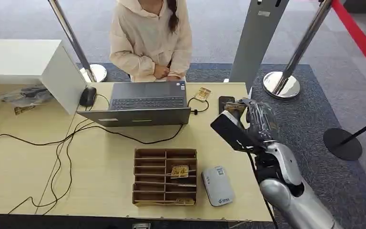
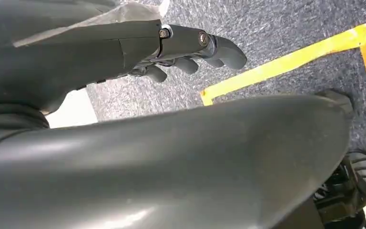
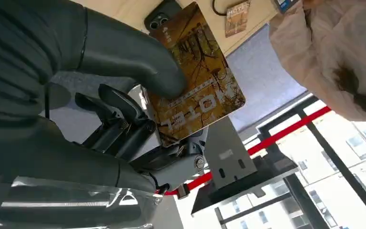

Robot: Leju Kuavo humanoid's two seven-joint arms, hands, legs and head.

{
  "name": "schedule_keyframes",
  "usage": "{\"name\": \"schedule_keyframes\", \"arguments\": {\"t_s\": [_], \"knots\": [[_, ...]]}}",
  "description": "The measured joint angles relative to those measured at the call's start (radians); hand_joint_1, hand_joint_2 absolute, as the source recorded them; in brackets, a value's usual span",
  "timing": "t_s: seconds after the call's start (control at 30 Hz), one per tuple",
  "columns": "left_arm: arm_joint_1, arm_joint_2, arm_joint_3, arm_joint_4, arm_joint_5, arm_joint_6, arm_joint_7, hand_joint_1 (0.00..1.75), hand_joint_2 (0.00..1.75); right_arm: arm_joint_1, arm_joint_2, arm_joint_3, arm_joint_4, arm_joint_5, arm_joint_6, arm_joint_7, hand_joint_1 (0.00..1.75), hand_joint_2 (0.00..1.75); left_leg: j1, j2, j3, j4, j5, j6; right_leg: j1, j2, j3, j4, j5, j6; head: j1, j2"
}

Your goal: Pass the card to the sensor for recognition and then transmit it.

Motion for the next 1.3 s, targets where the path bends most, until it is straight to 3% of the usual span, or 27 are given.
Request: {"name": "schedule_keyframes", "arguments": {"t_s": [0.27,0.63,0.97,1.3], "knots": [[0.0,0.005,0.003,0.0,0.019,0.002,0.0,0.0,0.0,0.045,-0.074,-0.035,-0.183,-0.061,0.101,0.041,1.75,1.75,0.0,0.0,0.0,0.0,0.0,0.0,0.0,0.0,0.0,0.0,0.0,0.0,0.0,0.0],[-0.001,0.007,0.008,0.0,0.034,0.002,0.0,0.0,0.0,0.055,-0.13,-0.026,-0.302,-0.132,0.218,0.082,1.75,1.75,0.0,0.0,0.0,0.0,0.0,0.0,0.0,0.0,0.0,0.0,0.0,0.0,0.0,0.0],[-0.003,0.008,0.008,0.0,0.036,0.002,-0.003,0.0,0.0,0.051,-0.12,0.059,-0.271,-0.103,0.268,0.071,1.75,1.75,0.0,0.0,0.0,0.0,0.0,0.0,0.0,0.0,0.001,0.0,0.0,0.0,0.0,0.0],[-0.003,0.011,0.008,0.0,0.035,0.002,-0.005,0.0,0.0,0.044,-0.075,0.153,-0.165,-0.085,0.279,0.027,1.75,1.75,0.0,0.0,0.0,0.0,0.0,0.0,0.0,0.0,0.001,0.0,0.0,0.0,0.0,0.0]]}}
